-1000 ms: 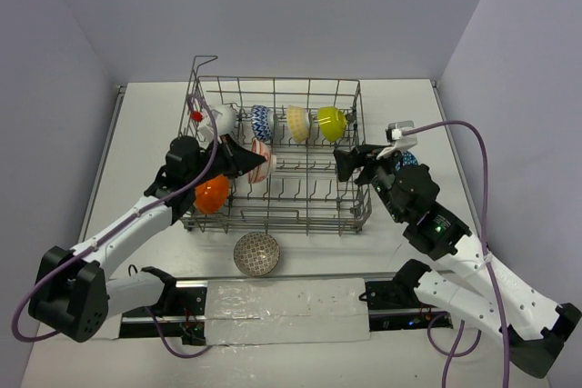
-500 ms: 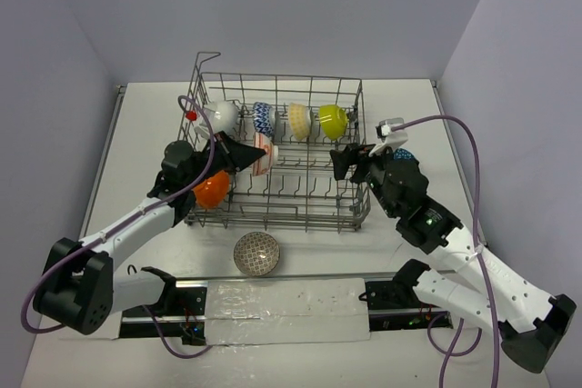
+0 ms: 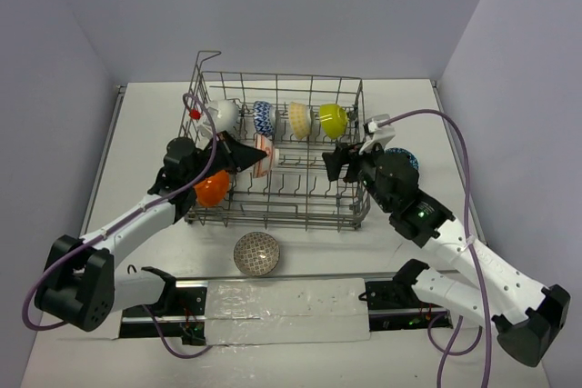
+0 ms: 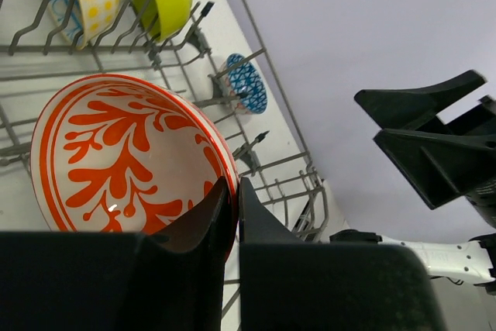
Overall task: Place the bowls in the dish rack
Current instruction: Insert the bowl into the dish rack.
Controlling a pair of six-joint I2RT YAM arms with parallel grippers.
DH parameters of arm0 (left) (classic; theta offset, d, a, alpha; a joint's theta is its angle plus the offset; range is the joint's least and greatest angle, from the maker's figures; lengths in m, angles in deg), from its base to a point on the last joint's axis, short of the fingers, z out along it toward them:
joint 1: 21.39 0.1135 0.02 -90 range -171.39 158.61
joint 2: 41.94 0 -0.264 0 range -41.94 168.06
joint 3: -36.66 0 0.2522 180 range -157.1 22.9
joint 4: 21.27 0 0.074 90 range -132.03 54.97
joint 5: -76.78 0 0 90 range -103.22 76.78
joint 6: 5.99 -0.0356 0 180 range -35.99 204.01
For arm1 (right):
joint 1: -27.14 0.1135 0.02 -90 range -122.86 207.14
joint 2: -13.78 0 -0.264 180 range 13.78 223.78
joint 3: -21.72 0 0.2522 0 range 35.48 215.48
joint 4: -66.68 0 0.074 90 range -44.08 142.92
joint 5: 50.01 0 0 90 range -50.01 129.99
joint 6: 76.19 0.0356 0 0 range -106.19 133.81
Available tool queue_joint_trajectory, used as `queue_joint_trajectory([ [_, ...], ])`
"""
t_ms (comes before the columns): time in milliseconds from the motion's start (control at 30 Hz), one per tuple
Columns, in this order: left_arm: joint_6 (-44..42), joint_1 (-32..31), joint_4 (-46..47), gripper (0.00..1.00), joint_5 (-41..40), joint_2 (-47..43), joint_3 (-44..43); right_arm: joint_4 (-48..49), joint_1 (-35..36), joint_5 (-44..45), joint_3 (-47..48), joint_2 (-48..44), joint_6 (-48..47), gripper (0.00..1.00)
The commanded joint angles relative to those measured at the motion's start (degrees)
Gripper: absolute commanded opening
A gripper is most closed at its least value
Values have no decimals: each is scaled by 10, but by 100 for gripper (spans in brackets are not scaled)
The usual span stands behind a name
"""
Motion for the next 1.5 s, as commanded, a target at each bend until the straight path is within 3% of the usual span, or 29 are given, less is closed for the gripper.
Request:
queue_joint_trajectory([
  [0,-34,3,-41,0,14,-19,-35,25,-5,-56,42,18,-4,81],
  [233,-88,3,-150,0,26,-43,-91,30,-8,-137,77,61,36,74],
  [467,-109,7,-199,0,41,-37,-133,65,-9,-182,99,109,97,58],
  [933,-12,71,-45,0,110,-19,-57,136,-11,-249,72,167,197,42],
  [1467,26,79,12,0,148,3,-55,229,-22,-306,34,262,271,41],
])
